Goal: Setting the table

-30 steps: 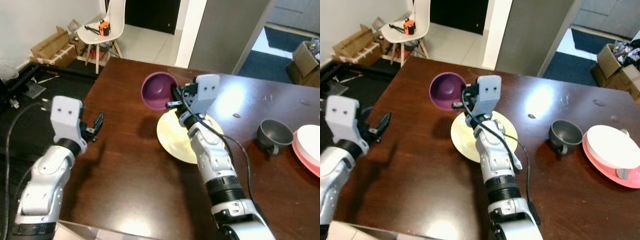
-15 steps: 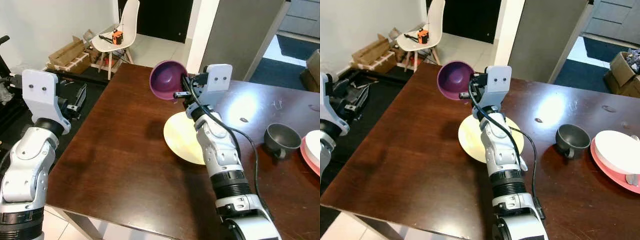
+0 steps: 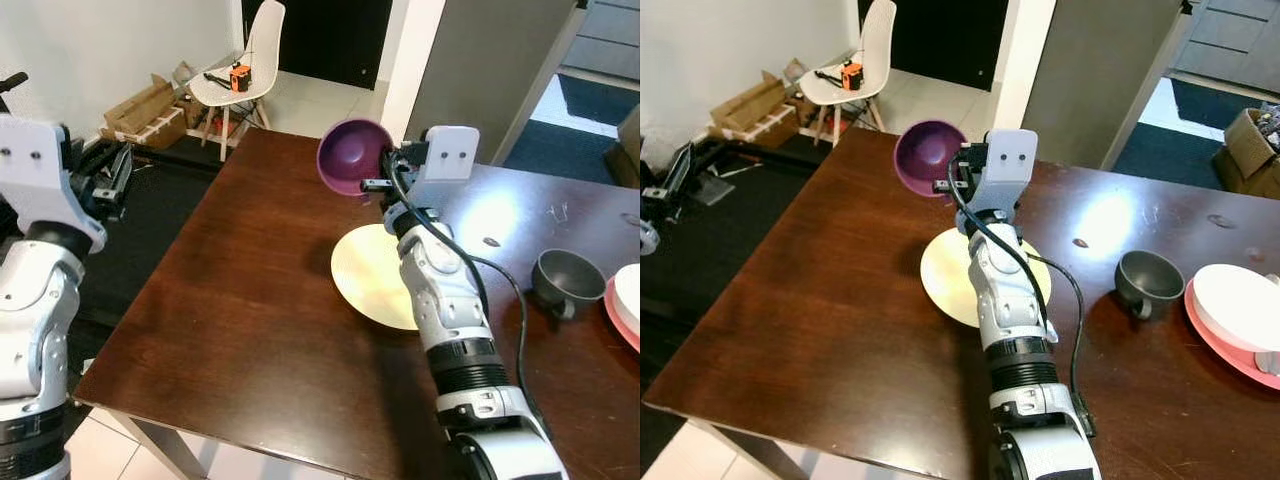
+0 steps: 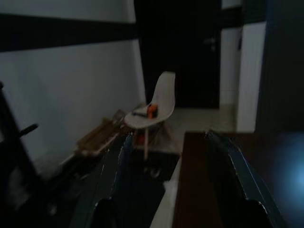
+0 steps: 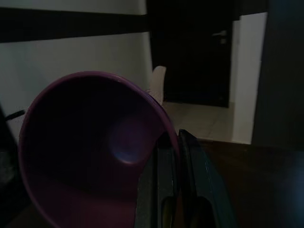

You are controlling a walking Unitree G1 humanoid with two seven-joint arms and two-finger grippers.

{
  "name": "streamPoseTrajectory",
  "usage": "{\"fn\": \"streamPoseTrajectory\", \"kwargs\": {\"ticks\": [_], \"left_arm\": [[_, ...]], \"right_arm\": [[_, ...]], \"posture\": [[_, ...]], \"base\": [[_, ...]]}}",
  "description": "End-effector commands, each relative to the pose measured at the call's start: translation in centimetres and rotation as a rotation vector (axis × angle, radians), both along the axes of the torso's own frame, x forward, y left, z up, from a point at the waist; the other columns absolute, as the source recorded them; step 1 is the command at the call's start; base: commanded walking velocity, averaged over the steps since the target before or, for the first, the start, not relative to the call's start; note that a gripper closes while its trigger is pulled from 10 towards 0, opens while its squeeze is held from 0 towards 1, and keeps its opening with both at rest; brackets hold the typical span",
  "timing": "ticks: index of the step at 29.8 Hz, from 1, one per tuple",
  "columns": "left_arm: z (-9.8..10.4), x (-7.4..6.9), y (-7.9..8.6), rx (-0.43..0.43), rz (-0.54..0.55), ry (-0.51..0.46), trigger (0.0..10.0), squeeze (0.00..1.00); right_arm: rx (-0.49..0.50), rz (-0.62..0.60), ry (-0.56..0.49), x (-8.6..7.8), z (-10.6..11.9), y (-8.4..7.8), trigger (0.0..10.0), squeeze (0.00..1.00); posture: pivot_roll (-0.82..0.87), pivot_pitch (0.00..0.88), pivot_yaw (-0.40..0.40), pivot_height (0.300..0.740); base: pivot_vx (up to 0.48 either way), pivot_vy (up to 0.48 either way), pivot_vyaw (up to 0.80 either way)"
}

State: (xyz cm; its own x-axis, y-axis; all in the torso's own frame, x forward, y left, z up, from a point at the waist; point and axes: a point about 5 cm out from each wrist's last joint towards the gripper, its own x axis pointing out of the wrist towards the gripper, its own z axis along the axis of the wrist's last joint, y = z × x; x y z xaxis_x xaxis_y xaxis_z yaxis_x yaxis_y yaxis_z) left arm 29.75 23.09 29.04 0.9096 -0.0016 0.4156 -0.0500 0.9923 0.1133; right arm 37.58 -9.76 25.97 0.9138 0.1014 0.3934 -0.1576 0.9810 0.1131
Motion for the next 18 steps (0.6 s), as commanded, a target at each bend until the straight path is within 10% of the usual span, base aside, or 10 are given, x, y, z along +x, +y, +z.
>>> {"fn": "streamPoseTrajectory", "kwargs": {"ticks": [1, 8, 18], "left_arm": [[0.4, 0.5, -1.9, -0.017, -0.070, -0.003, 10.0, 0.00], [-0.1, 0.9, -3.5, -0.014, -0.117, 0.013, 10.0, 0.00], [-2.2, -0.3, -1.5, -0.015, -0.039, 0.092, 10.0, 0.00]], "right_arm": [[-0.013, -0.042, 0.005, 0.1, 0.5, 0.2, 10.0, 0.00], [-0.046, -0.069, 0.042, 0.2, 0.3, 0.0, 10.0, 0.00], [-0.085, -0.028, -0.024, -0.8, 0.7, -0.3, 10.0, 0.00]], "posture": [[0.17, 0.011, 0.042, 0.740], [0.13, 0.025, 0.030, 0.740], [0.10, 0.043, 0.028, 0.740]], "base": [[0.000, 0.000, 0.00], [0.000, 0.000, 0.00], [0.000, 0.000, 0.00]]}}
